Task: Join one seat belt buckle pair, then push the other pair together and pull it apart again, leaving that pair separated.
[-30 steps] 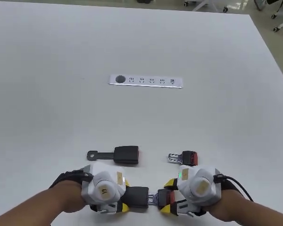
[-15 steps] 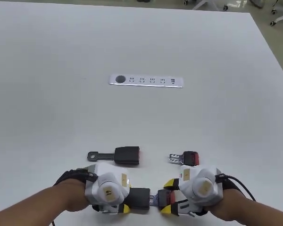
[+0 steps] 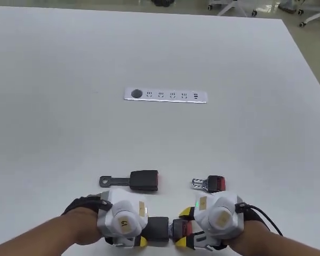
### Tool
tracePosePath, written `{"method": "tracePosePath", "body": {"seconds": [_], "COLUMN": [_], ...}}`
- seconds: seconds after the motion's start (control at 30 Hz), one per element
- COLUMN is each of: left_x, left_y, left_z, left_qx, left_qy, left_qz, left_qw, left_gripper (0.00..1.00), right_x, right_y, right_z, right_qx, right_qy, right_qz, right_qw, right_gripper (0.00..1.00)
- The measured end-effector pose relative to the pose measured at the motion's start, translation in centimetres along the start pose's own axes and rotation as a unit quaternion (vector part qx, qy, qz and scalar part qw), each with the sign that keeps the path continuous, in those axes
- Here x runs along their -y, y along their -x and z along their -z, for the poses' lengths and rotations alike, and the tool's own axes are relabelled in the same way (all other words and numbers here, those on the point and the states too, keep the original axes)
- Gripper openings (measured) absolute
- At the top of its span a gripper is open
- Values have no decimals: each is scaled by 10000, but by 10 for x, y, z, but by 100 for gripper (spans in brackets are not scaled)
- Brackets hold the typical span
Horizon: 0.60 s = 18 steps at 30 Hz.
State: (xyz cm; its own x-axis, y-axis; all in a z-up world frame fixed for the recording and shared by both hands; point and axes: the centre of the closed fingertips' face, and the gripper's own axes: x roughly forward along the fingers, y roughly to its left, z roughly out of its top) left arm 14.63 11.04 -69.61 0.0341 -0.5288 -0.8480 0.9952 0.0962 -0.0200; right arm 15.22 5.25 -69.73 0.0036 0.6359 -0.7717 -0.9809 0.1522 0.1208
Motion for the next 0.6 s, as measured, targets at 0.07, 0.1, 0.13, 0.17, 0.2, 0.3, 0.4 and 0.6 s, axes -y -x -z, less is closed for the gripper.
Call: {"method": "tracePosePath", "body": {"seconds": [0.07,0.1,0.13,0.17,0.2,0.3,0.4,0.6], "left_x": [0,0,0,0,0,-1,-2,-4], "left_y": [0,0,0,0,0,1,1,1], "left_z": [1,1,1,0,0,-1,1,3], "left_qx": [21,26,39,50,69,117,139,301], "left_qy": [23,20,21,24,15,0,2,70], "left_qz": [-5,-5,-5,-5,-3,1,-8,-52], "left_qw": [10000,10000,10000,10000,10000,9999,9999,9995], "left_gripper": [32,32,32,32,32,33,33,33], "right_x": [1,1,1,1,2,2,1,2], "right_y": [1,1,1,1,2,1,3,4], "right_z": [1,0,0,0,0,0,1,1], "right_qx": [10,9,0,-12,-16,16,69,166], "right_qy": [-11,-16,-9,1,4,-7,-29,-69], "right_qz": [19,25,30,30,25,45,80,120], "right_qw": [10000,10000,10000,10000,10000,10000,9999,9998], "right_gripper": [32,33,33,33,33,33,33,33]}}
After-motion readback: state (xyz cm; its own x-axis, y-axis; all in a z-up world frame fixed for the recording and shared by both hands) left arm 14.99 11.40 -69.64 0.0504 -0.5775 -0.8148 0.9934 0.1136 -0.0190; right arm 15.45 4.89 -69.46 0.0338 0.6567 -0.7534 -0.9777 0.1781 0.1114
